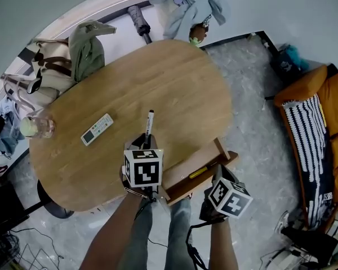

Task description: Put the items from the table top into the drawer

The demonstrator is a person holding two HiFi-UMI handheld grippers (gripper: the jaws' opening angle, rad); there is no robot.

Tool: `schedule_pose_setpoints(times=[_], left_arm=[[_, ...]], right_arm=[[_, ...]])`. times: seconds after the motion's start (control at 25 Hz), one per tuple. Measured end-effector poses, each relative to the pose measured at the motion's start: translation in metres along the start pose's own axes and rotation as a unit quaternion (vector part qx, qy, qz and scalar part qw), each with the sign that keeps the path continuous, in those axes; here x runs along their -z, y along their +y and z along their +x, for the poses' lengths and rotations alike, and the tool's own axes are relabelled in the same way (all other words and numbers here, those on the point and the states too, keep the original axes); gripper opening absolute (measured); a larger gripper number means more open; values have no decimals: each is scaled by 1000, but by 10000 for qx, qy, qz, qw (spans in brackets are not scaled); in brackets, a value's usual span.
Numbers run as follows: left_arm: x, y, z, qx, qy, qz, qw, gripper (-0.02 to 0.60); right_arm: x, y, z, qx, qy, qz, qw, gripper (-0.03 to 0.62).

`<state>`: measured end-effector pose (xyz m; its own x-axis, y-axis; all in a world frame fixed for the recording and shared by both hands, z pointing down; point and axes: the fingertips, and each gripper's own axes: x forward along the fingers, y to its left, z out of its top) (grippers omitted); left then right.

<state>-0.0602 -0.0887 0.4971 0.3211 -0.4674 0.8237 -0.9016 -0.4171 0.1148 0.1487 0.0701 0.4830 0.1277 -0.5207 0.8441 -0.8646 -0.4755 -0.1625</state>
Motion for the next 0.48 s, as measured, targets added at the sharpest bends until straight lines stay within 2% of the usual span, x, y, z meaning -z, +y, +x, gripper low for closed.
schedule_pose_setpoints(times=[0.48], left_arm=[[8, -70, -21, 630, 116, 790, 9948, 61]], right_arm=[[19, -39, -40, 472, -268, 773, 9955, 5]])
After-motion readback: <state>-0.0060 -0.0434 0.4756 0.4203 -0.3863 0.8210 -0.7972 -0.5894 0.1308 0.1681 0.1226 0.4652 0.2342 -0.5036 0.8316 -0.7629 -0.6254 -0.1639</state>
